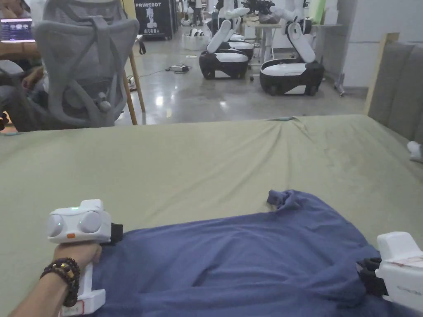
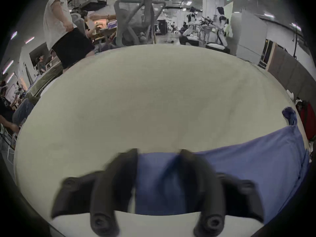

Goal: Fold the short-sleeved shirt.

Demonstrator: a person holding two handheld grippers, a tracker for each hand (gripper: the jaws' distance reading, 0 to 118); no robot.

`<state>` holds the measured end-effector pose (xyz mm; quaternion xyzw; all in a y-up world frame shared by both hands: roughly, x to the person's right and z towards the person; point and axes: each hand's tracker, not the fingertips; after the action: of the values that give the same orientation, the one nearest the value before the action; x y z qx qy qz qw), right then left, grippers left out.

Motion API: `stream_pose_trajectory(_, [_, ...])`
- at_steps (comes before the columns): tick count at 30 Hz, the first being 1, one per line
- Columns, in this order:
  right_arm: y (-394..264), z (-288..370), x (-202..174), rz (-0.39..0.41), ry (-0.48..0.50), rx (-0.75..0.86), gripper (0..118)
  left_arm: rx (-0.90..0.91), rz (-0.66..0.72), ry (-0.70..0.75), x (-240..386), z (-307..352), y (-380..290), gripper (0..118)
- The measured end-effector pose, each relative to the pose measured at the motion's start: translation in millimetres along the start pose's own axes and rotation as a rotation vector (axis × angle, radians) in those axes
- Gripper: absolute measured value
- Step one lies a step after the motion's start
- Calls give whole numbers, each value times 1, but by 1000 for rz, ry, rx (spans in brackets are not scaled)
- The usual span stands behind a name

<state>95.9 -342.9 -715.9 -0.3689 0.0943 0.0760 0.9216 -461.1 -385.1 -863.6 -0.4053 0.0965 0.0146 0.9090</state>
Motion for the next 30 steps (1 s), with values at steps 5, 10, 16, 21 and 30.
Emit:
stream_pose_trajectory(5, [36, -22, 9, -1, 6, 2, 0, 16, -4, -35, 11, 21, 1, 1])
stream_pose_trajectory(10, [105, -76, 40, -52, -14, 25, 103, 19, -34, -27, 16, 36, -3, 1])
stream_pose_trajectory(16, [152, -160, 73, -99, -27, -46, 92, 13, -20, -36, 14, 36, -5, 1])
stream_pose_trajectory(21, [144, -208, 76, -94, -52, -169, 91, 16, -10, -49, 7, 33, -2, 1])
stream_pose_trajectory(30, [154, -190, 48, -41, -71, -120, 2, 29, -3, -50, 6, 48, 3, 1])
